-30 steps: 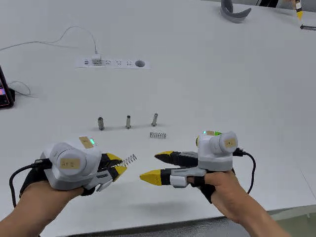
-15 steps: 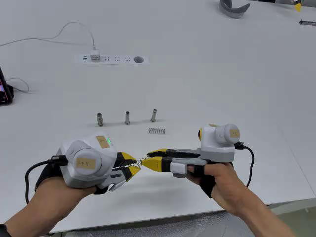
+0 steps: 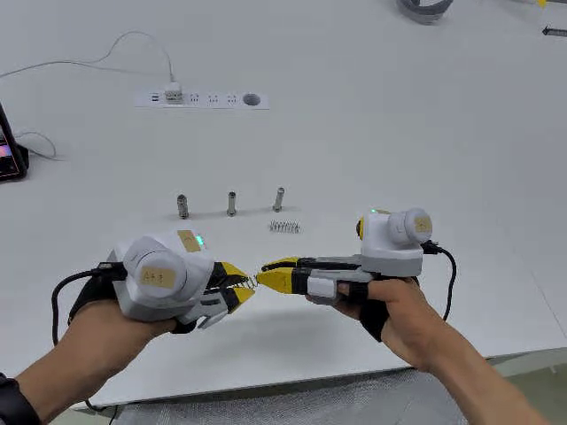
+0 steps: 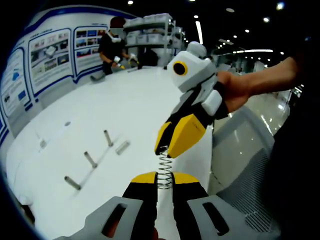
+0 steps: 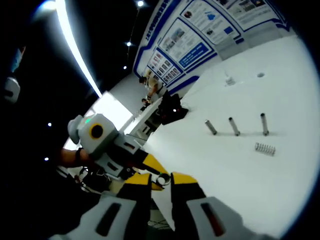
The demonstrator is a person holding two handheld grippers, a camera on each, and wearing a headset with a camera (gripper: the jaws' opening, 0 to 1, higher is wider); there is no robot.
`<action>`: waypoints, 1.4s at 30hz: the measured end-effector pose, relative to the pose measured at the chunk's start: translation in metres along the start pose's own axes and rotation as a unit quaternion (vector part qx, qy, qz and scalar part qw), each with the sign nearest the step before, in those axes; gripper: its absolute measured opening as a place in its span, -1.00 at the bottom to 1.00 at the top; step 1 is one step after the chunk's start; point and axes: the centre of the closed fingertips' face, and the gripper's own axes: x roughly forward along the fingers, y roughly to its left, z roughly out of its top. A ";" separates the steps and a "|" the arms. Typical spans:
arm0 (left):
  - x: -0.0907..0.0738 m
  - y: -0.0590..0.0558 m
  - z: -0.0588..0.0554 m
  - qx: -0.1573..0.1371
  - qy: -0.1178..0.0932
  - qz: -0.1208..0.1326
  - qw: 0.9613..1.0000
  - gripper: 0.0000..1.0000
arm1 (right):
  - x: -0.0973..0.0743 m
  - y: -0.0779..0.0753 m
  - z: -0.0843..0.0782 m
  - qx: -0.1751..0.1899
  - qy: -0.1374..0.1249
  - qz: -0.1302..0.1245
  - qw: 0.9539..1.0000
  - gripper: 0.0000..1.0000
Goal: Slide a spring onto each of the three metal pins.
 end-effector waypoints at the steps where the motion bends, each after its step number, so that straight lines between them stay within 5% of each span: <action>1: 0.001 0.000 0.001 -0.001 -0.001 0.000 1.000 -0.81 | 0.000 0.001 0.001 -0.003 0.001 0.001 1.000 -0.68; 9: 0.005 0.000 0.007 -0.004 -0.009 -0.004 1.000 -0.81 | -0.001 0.002 0.004 -0.041 0.039 0.000 0.998 -0.70; 18: 0.007 -0.002 0.016 -0.004 -0.020 -0.013 1.000 -0.81 | -0.002 0.001 0.001 -0.106 0.110 -0.002 0.988 -0.73; 28: 0.010 -0.006 0.034 0.017 -0.035 -0.035 0.999 -0.81 | -0.010 0.005 0.004 -0.198 0.209 0.031 0.957 -0.75; 33: 0.010 -0.008 0.038 0.030 -0.036 -0.046 0.998 -0.81 | -0.013 0.007 0.004 -0.236 0.250 0.043 0.938 -0.75; 39: 0.011 -0.011 0.037 0.044 -0.028 -0.064 0.997 -0.81 | -0.013 0.009 0.000 -0.299 0.300 0.050 0.905 -0.75; 42: 0.013 -0.013 0.035 0.051 -0.022 -0.074 0.996 -0.81 | -0.012 0.009 -0.004 -0.336 0.326 0.051 0.882 -0.75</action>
